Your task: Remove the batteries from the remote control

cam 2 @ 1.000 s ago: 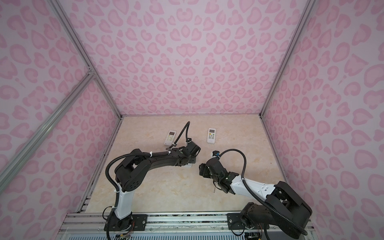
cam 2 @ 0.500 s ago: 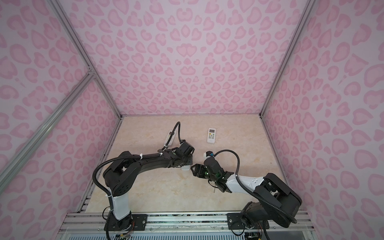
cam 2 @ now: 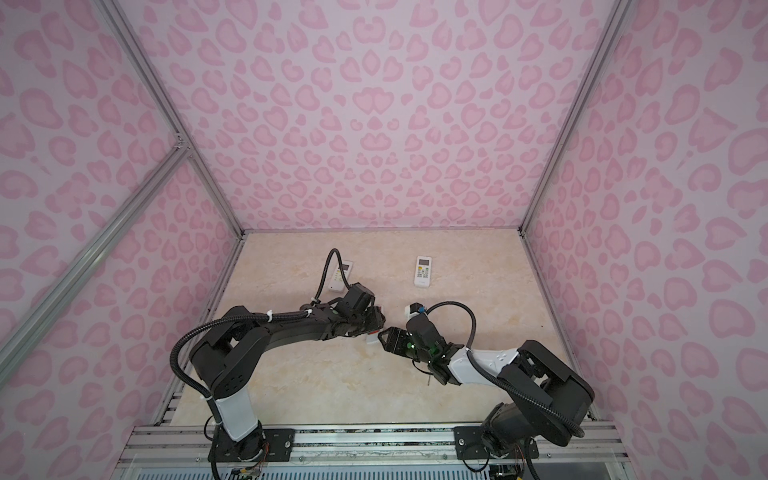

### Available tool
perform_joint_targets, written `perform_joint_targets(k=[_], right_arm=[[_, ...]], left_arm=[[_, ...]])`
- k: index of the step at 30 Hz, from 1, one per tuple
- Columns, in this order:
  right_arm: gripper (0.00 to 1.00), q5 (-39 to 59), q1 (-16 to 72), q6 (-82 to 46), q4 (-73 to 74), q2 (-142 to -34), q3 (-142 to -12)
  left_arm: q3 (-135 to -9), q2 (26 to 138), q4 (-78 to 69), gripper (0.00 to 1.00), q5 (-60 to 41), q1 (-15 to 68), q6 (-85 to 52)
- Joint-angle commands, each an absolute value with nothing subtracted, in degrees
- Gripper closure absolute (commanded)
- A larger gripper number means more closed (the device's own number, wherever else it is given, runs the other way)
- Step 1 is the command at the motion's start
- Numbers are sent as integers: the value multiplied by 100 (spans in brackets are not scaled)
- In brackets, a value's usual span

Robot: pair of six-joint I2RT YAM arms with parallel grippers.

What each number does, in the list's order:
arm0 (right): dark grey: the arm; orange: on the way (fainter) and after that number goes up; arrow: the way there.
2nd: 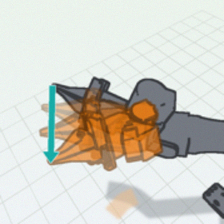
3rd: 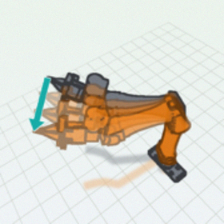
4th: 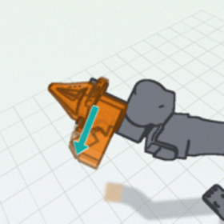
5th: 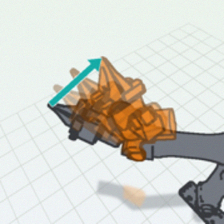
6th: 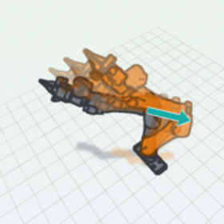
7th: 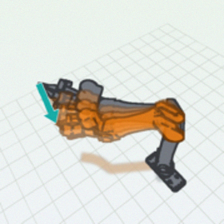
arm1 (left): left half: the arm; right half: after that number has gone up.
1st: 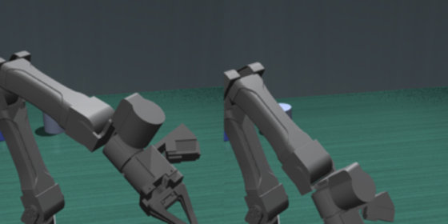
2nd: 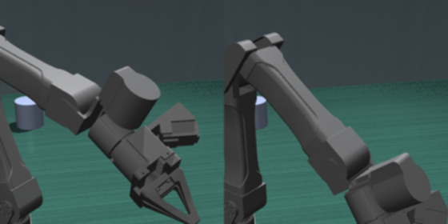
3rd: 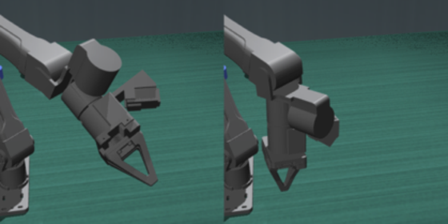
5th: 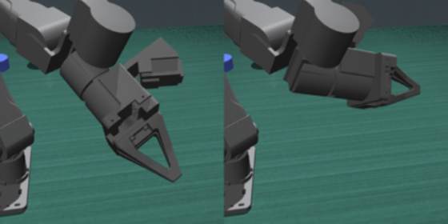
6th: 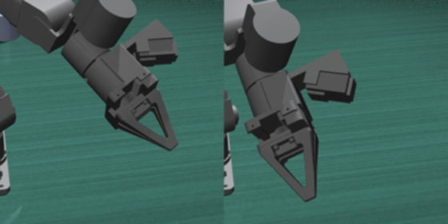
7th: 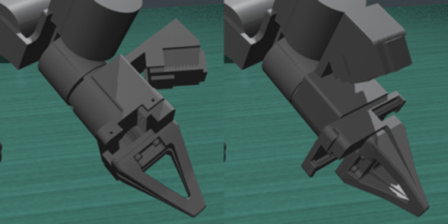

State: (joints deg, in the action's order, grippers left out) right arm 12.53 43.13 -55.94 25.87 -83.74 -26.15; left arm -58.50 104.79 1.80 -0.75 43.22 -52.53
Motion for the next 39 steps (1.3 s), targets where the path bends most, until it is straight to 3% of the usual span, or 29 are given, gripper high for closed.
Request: perform_joint_targets(k=[1,14,22,26,33,39], right_arm=[[30,1320,4337,-5687,2782,-8465,-2665],[52,1609,4388,-5774,3084,-9176,-3167],[77,1524,4469,-5599,2948,-9182,-3300],[89,1200,4627,-5164,2326,-8989,-3511],[95,405,4910,-4518,1454,-8673,-3792],[96,-859,5357,-3406,381,-8476,-4274]], left_arm=[[-5775,10323,-216,53,-363,4307,-5466],[-5610,10022,-242,55,-313,4338,-5481],[-5500,9933,-189,54,-195,4366,-5421],[-5567,9852,-80,45,-272,4379,-5183],[-5641,9382,357,19,-149,4359,-4933],[-5518,8380,988,17,149,4097,-4852]])
